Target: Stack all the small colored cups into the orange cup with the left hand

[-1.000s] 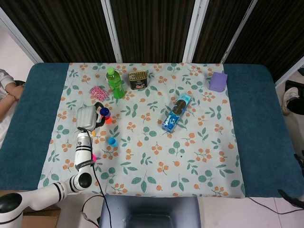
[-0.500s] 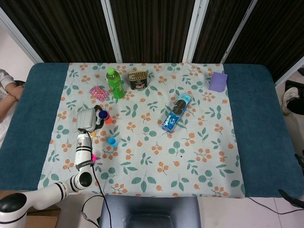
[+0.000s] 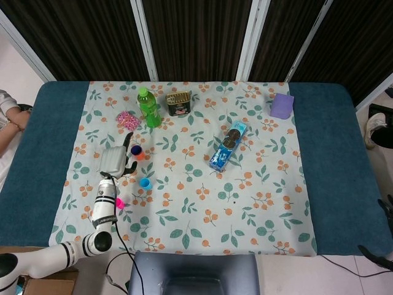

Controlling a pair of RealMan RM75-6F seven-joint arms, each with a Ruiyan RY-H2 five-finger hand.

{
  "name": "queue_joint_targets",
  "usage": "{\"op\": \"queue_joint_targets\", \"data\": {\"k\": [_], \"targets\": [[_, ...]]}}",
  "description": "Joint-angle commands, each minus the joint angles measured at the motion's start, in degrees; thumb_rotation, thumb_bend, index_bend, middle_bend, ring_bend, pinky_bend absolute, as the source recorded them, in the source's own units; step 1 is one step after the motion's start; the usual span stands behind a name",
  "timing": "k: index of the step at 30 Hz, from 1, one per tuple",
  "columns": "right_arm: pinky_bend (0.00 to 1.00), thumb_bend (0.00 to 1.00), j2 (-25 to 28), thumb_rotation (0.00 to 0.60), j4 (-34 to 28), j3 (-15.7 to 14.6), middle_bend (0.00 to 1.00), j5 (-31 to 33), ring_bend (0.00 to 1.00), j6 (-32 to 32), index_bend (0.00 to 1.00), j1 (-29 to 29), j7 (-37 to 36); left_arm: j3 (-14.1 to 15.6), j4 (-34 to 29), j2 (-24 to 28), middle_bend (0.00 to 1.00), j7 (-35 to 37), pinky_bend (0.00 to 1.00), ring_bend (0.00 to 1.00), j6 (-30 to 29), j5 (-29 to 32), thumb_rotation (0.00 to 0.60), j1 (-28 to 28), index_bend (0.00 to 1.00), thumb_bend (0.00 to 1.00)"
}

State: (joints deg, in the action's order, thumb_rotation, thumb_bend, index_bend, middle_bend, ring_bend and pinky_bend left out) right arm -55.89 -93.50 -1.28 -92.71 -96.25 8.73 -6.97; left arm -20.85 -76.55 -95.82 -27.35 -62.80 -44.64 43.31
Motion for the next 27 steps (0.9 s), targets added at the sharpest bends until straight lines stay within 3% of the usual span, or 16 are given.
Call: {"op": "queue_joint_targets", "data": {"k": [1, 5, 9, 17, 27], "targets": [[0.0, 0.19, -0.2, 0.6, -0.05, -0.07, 0.0, -0.08, 0.0, 0.21, 0.0, -0.07, 0.54, 3.66, -8.72, 6.18, 1.0, 0.04, 1.0, 1.0, -2.31, -2.06, 0.6, -4.5, 0.1, 0.34], [0.0, 0.19, -0.52, 0.6, -0.21, -0.28, 0.0, -0.44, 0.0, 0.58, 0.0, -0.23, 1.45, 5.74, -11.0, 8.34, 1.0, 0.68, 1.0, 1.0, -1.94, -1.94, 0.6, -6.35, 0.13, 0.34], [0.0, 0.19, -0.71, 0.6, -0.24, -0.35, 0.0, -0.63, 0.0, 0.59, 0.0, -0.26, 1.82, 6.59, -8.93, 7.74, 1.0, 0.98, 1.0, 1.0, -0.59, -0.68, 0.6, -6.53, 0.16, 0.34], [0.0, 0.19, -0.62, 0.6, -0.19, -0.17, 0.0, -0.3, 0.0, 0.57, 0.0, -0.3, 1.56, 6.7, -2.63, 4.98, 1.0, 3.08, 1.0, 1.0, 1.24, -0.17, 0.6, -6.21, 0.27, 0.34], [0.0, 0.19, -0.72, 0.6, -0.23, -0.1, 0.0, -0.15, 0.0, 0.69, 0.0, -0.37, 1.8, 6.18, 0.62, 3.8, 1.0, 4.62, 1.0, 1.0, 2.41, -0.37, 0.6, -5.95, 0.39, 0.34]]}}
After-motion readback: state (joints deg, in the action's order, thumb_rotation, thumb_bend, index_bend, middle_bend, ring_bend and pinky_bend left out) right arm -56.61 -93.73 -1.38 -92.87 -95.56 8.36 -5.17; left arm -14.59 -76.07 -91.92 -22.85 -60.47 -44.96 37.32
